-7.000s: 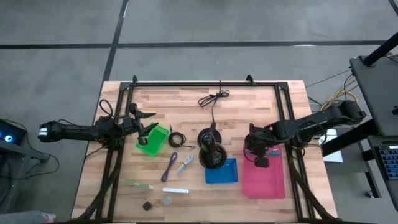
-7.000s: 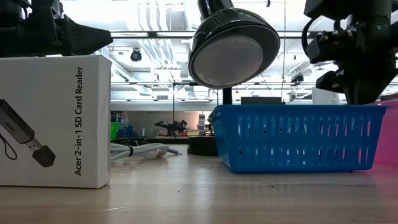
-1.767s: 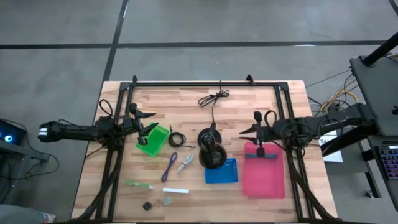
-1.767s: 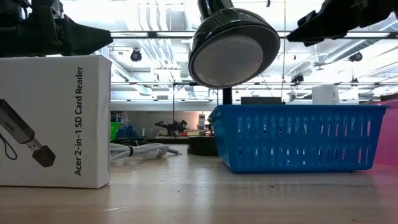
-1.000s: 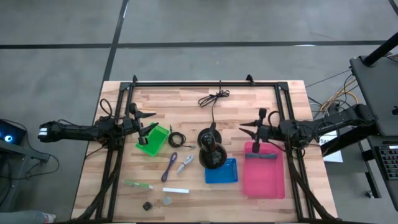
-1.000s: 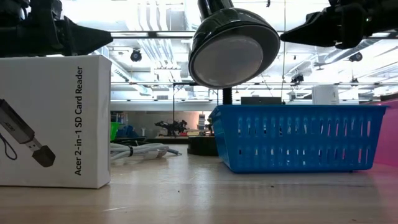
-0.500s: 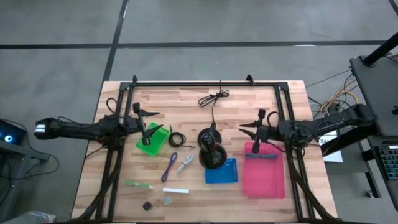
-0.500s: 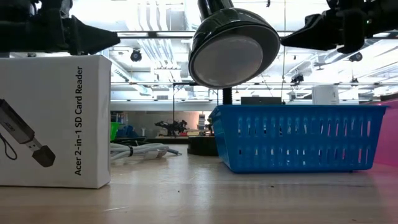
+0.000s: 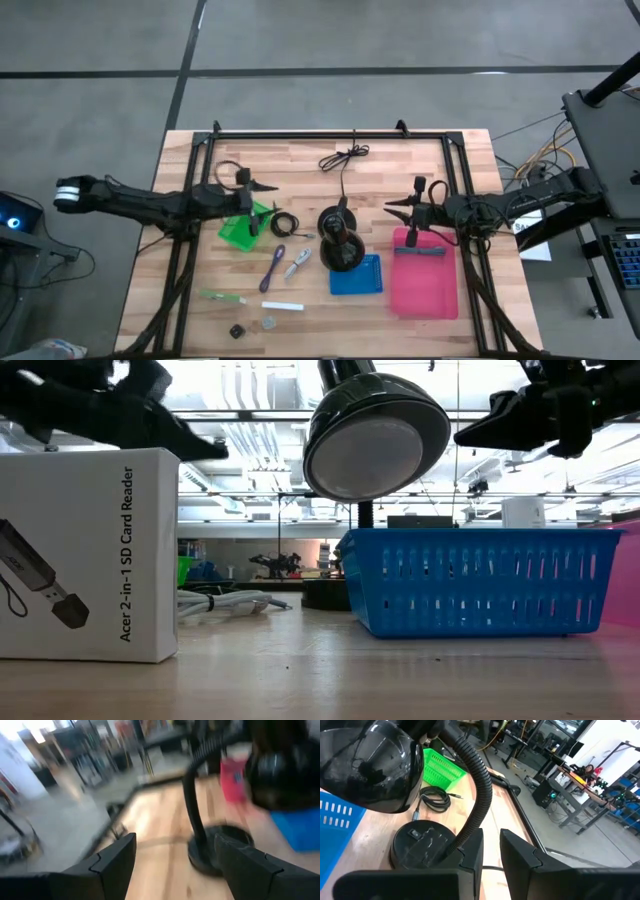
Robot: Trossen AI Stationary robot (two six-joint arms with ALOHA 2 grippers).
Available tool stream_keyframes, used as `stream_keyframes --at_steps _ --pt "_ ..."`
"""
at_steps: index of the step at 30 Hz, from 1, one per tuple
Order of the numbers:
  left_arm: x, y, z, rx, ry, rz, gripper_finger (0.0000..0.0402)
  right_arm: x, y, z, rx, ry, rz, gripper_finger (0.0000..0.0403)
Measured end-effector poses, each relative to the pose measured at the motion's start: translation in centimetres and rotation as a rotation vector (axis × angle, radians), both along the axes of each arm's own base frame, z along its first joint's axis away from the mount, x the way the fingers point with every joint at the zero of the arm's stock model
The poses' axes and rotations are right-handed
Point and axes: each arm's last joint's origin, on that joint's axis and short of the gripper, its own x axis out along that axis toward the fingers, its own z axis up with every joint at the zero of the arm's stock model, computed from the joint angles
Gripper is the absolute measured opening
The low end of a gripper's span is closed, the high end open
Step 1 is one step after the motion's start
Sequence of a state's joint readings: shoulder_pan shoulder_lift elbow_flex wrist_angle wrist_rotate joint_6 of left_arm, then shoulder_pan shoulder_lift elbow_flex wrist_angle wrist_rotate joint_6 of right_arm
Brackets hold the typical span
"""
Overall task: Pick and place items into bin
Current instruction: Put the black charger cable into the pink bin
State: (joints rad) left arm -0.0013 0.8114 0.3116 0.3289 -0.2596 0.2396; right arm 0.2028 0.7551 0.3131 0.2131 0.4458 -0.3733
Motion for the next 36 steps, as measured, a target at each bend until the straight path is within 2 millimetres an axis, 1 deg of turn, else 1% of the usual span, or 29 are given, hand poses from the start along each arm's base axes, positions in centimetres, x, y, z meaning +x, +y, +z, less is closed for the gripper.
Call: stream_keyframes --at_steps 3,6,9,12,19,23,36 --pt "1.0 0.0 0.1 -0.054 0.116 0.014 0.0253 0.0 0.0 0.0 0.0 0.002 0.0 0.0053" --pt "1.9 0.0 0.3 -0.07 0.196 0.021 0.0254 0.0 0.0 -0.1 0.0 0.002 0.0 0.0053" --pt "2.7 0.0 0.2 -0.069 0.235 0.023 0.0254 0.0 0.0 -0.1 -0.001 0.003 0.0 0.0053" --pt "3.3 0.0 -0.3 -0.042 0.292 0.016 0.0254 0.0 0.0 -0.2 -0.002 0.006 0.0 0.0053" --pt "4.2 0.0 -1.5 -0.045 0.424 0.018 0.0254 -0.1 0.0 -0.3 -0.005 0.01 0.001 0.0052" --pt "4.9 -0.1 -2.1 -0.062 0.471 -0.017 0.0254 -0.1 0.0 -0.3 -0.006 0.01 0.001 0.0052" --pt "7.2 0.2 -3.6 -0.064 0.644 0.002 0.0254 -0.1 0.0 -0.4 -0.007 0.013 0.001 0.0052"
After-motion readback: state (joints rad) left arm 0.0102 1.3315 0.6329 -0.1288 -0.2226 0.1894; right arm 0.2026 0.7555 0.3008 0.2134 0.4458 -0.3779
